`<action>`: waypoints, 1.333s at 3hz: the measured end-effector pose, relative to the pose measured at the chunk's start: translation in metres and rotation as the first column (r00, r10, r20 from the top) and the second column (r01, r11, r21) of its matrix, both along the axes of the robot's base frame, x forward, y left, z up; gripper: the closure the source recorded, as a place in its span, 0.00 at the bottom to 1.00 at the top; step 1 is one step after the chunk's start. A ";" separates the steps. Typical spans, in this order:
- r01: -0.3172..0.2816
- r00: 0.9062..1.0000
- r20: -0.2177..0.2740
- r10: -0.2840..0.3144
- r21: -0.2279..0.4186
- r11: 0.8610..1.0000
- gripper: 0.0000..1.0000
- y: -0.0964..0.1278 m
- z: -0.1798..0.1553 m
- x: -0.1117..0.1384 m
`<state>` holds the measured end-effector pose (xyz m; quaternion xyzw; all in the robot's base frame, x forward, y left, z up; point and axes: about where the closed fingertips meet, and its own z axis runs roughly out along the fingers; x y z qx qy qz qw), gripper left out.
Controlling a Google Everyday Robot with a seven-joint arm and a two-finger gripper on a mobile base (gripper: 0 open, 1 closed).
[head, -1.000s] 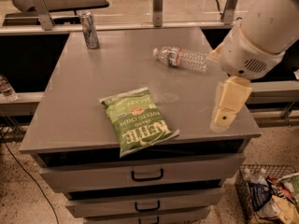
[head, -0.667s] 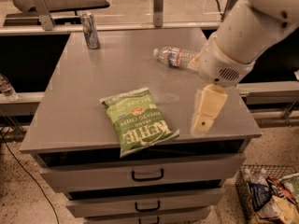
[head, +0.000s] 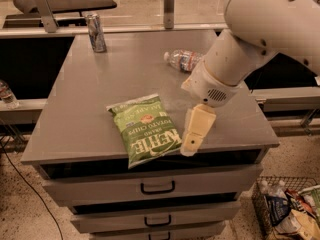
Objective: Move green jalapeno chip bag near redbull can
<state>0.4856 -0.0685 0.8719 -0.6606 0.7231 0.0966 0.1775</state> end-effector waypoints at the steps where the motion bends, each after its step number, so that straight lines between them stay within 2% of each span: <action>1: 0.004 1.000 -0.027 -0.003 0.036 0.999 0.00 0.015 -0.016 -0.002; 2: 0.027 0.998 -0.054 -0.024 0.053 0.998 0.16 0.018 -0.027 -0.004; 4: 0.054 0.996 -0.072 -0.049 0.069 0.996 0.64 0.023 -0.015 -0.016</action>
Offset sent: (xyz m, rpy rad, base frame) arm -0.0052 0.0212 -0.0425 0.0791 0.0918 -0.0612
